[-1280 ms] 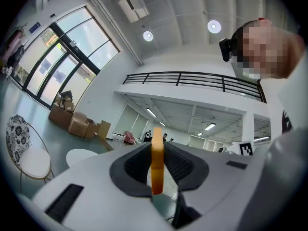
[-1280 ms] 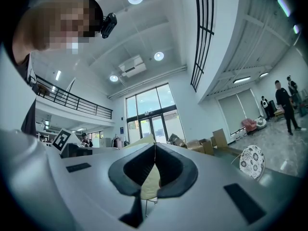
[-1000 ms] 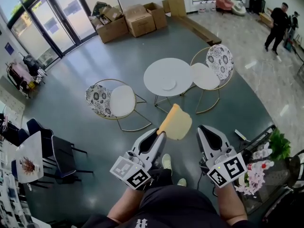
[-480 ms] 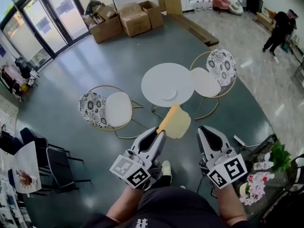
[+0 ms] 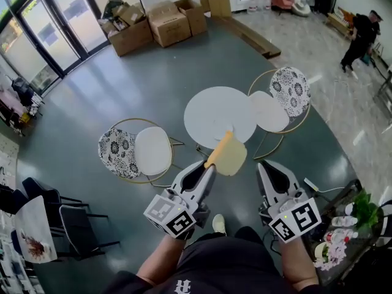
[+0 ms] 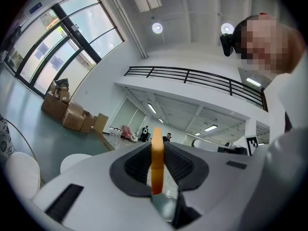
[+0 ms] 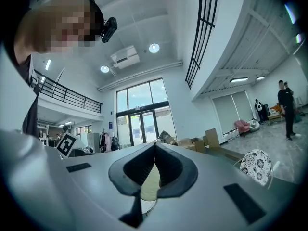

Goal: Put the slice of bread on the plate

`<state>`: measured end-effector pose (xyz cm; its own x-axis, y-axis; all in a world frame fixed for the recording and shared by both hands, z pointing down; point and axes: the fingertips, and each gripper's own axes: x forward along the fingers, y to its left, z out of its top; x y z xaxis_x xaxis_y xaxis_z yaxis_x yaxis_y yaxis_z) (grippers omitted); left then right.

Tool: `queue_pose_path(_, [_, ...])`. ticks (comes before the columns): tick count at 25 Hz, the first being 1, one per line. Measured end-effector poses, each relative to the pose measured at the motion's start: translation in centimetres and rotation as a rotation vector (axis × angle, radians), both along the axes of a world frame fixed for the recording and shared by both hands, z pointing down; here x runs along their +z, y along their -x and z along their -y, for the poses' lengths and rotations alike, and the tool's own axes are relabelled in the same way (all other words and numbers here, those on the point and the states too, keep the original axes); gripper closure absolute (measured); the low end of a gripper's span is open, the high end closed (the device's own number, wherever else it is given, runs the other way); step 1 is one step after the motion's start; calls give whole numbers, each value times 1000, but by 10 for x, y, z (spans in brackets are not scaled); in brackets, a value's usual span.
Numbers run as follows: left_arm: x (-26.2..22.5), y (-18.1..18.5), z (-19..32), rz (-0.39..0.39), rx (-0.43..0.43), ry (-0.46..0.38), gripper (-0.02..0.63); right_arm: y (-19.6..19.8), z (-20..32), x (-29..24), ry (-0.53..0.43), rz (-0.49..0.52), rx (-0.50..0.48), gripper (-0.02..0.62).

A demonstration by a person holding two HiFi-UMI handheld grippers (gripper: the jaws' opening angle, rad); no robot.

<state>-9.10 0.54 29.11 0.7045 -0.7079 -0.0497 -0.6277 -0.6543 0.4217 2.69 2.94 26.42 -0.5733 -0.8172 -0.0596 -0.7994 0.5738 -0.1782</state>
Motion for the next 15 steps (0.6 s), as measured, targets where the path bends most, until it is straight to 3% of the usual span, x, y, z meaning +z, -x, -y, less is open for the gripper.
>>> queue_pose_path(15, [46,-17,101,21,9,85,525,-14,103,26,50,20,-19,591])
